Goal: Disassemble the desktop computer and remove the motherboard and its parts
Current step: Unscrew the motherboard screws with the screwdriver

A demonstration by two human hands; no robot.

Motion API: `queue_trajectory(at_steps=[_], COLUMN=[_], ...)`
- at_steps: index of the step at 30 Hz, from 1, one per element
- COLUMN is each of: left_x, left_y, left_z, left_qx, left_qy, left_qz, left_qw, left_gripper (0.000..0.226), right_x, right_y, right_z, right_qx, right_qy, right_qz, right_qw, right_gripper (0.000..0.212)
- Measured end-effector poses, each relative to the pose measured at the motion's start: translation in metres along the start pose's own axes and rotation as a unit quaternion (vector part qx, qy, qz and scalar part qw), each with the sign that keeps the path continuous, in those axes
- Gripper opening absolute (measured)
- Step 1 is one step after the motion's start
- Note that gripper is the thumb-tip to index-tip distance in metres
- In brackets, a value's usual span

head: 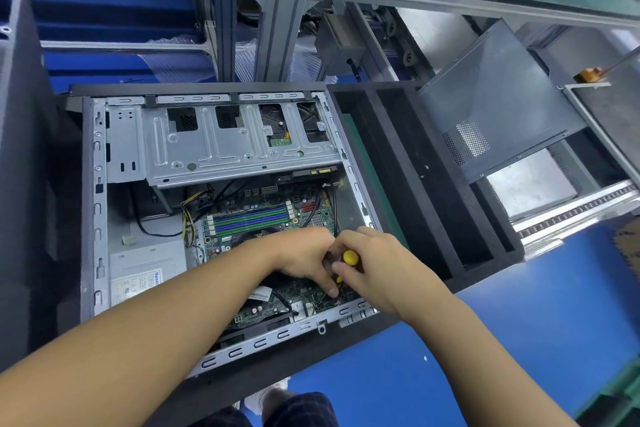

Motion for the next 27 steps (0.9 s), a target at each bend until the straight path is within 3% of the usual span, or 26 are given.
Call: queue_trajectory(at_steps=[3, 15, 21, 24, 27], left_x=[-0.0001, 0.005, 0.0024, 0.0034, 0.0045], left_y=[-0.0003, -0.0003, 0.0004, -0.0009, 0.0001], left_z=[0.0007, 0.0015, 0.003, 0.0018, -0.0001], left_qx=[-0.013, -0.007, -0.015, -0.01, -0.017], left_qy=[0.007, -0.018, 0.001, -0.01, -0.009], left_qz=[0.005, -0.002, 0.023, 0.025, 0.015], left_qw=[1.0, 1.0, 1.0, 1.0, 1.0], left_gripper=[0.043, 0.02, 0.043, 0.031, 0.028], right_x=[0.0033, -0.0004, 0.002, 0.0013, -0.0007], right_y=[0.0021, 0.0015, 0.0051, 0.0059, 0.0067], right_z=[0.0043, 0.0011, 0.0082, 0.0064, 0.0037], right_qx=[-0.024, -0.014, -0.061, -0.052, -0.022], right_qy=[-0.008, -0.004, -0.027, -0.031, -0.036], right_qz=[0.021, -0.008, 0.061, 0.033, 0.003], right_qw=[0.999, 1.0, 0.996, 0.998, 0.999], right_gripper=[0.019, 0.016, 0.021, 0.012, 0.021])
Point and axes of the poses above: each hand's wrist, its own y-axis towards the middle knuckle, its own z-axis out of the palm, x = y × z, the point moved 1 cm from there along y, towards the middle knuckle, and after that the axes turned 13 degrees about z, right-handed, at the moved point
